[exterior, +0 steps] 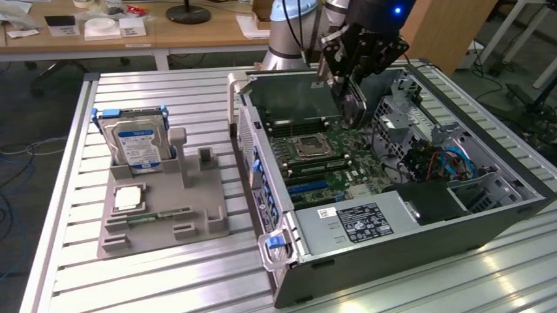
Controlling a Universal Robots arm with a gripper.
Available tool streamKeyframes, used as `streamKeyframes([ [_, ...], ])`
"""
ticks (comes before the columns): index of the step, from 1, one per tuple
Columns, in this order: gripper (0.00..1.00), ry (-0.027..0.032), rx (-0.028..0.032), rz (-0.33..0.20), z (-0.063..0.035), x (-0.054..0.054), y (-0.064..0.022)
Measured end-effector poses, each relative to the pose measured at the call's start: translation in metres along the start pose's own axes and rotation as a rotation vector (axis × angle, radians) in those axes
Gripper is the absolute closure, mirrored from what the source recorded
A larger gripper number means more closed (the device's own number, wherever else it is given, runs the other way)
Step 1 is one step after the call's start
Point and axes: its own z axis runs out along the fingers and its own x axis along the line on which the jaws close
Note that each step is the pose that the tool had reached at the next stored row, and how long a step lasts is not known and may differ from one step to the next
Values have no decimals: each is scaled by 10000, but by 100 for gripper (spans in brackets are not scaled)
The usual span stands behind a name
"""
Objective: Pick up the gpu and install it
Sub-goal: 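Pick up the gpu and move the gpu toward the slot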
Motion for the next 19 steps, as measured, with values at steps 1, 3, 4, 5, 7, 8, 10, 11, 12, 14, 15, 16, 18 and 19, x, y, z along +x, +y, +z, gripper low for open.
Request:
streamKeyframes([
  [1, 73, 0, 0, -2, 1, -35, 2],
  [3, 73, -1, -1, 1, 3, -106, 8],
  [4, 73, 0, 0, 0, 4, -141, 10],
  [5, 73, 0, 0, -1, 5, -177, 13],
  [7, 73, -1, 0, 1, 6, -246, 18],
  [8, 73, 0, 0, 0, 7, -281, 21],
  [10, 73, 0, 0, -1, 9, -354, 26],
  [11, 73, 0, -1, 1, 10, -390, 29],
  [12, 73, -1, -1, 0, 11, -426, 31],
  [14, 73, 0, 0, -1, 13, -496, 37],
  [15, 73, 0, 0, 1, 14, -533, 39],
  [16, 73, 0, 0, 0, 15, -567, 42],
  [18, 73, 0, 0, -1, 17, -632, 47],
  [19, 73, 0, 0, 0, 17, -663, 50],
])
